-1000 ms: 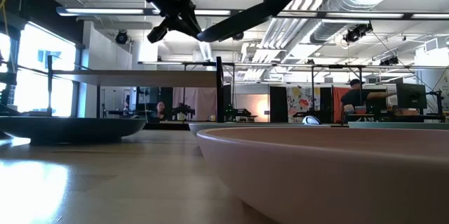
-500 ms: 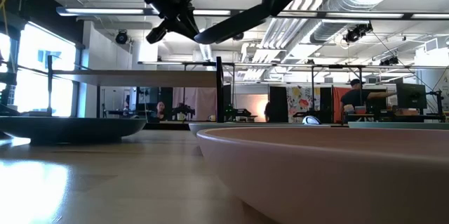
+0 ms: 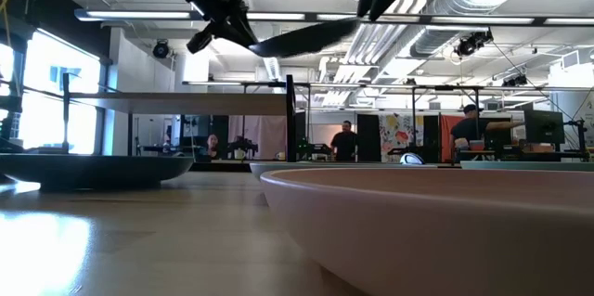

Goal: Place and stack plates onto a shelf
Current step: Put the top dark blue plate on the shelf

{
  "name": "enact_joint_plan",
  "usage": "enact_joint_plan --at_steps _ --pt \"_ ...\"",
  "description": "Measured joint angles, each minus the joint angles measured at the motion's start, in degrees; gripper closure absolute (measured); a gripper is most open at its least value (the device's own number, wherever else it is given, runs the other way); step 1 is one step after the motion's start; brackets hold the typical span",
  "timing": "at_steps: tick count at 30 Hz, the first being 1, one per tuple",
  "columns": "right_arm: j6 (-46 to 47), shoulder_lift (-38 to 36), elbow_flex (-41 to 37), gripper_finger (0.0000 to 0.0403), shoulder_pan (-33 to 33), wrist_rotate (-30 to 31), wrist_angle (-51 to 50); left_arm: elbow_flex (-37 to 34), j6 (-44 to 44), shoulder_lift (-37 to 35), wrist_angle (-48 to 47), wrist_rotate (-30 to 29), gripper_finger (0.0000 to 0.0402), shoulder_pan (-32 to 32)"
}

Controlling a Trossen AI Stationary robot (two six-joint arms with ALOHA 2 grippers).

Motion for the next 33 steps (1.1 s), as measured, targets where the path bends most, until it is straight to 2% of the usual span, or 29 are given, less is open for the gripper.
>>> enact_joint_plan --at_steps 13,25,33 --pt "2.4 -5.0 0.0 0.0263 0.0 1.2 0.6 0.0 1.3 -7.9 -11.7 -1.4 0.0401 8.0" --pt "3.9 -5.5 0.0 0.0263 0.0 0.2 0.4 0.0 0.6 -14.7 -25.6 -1.7 0.0401 18.8" --pt "5.4 -5.5 0.0 0.0263 -0.1 0.0 0.4 0.0 -0.7 -15.9 -31.3 -3.9 0.0401 23.3"
